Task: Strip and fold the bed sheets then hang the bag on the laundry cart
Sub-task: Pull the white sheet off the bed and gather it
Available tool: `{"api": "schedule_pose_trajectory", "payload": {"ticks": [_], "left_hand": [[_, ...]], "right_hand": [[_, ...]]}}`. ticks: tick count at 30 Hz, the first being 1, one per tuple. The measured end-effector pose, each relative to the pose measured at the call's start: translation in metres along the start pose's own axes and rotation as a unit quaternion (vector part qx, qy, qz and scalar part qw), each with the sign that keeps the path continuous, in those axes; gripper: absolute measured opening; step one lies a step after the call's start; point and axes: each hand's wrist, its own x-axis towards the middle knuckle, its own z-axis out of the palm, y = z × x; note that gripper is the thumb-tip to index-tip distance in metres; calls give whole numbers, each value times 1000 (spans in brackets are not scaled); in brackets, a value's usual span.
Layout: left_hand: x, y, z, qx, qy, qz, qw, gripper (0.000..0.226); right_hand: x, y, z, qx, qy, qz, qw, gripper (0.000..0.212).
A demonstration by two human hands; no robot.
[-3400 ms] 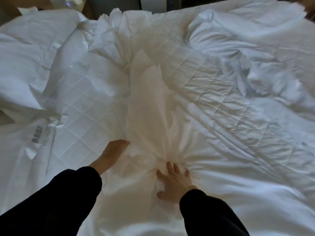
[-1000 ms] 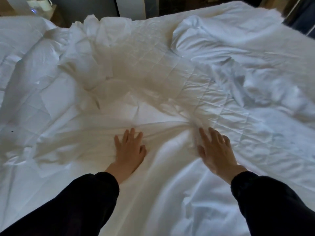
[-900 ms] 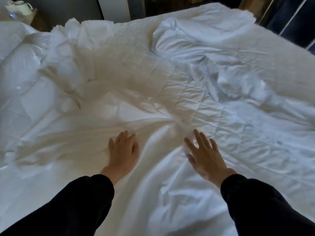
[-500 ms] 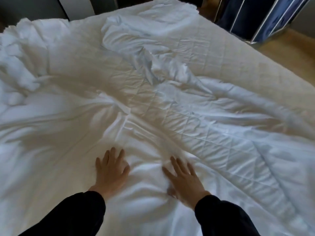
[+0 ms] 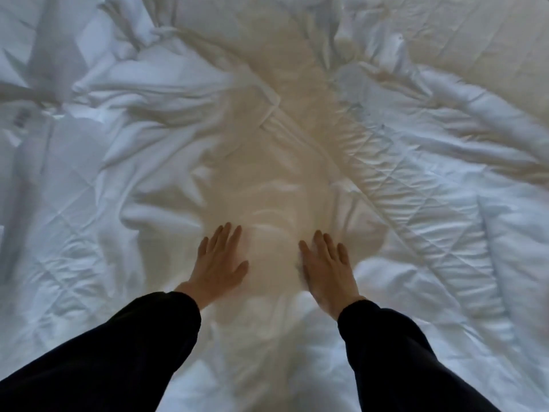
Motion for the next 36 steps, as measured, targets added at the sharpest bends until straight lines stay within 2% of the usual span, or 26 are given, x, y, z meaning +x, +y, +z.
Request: {"api": "schedule_pose_trajectory", "payload": {"ticks": [3,6,11,14,19,23,27,29,31,34,36], "left_hand": [[-36,0,17,-15,-20,-9,1000,83],[-69,-2,33,0,-9,-5,1000,89],[-120,-1,49,-26,15,-11,999,88],[-157,2,59,-38,15,8,999,74],[-214,7,92,-48,35,21,998,69],[-247,11,115,-39,82,18,996,73],[-282,20,133,-45,147,20,988,64],[-299,27,146,-24,142,38,989,65],[-307,33,160,15,117,40,992,74],[-305,36,170,44,121,25,991,87],[-300,35,166,33,137,16,990,79]], "right_hand": [[-29,-10,10,20,7,-6,1000,55],[-62,-20,20,24,23,-4,999,46],[-122,-39,29,-2,-13,-37,999,53],[-161,-50,39,-11,-9,-66,998,46],[-217,-69,55,-21,-18,-99,995,64],[-244,-71,62,-30,20,-113,993,63],[-274,-67,66,-82,60,-153,983,64],[-287,-64,74,-111,48,-166,979,70],[-288,-61,78,-125,51,-140,981,73],[-276,-57,73,-114,88,-136,980,48],[-269,-57,62,-83,114,-158,977,26]]}}
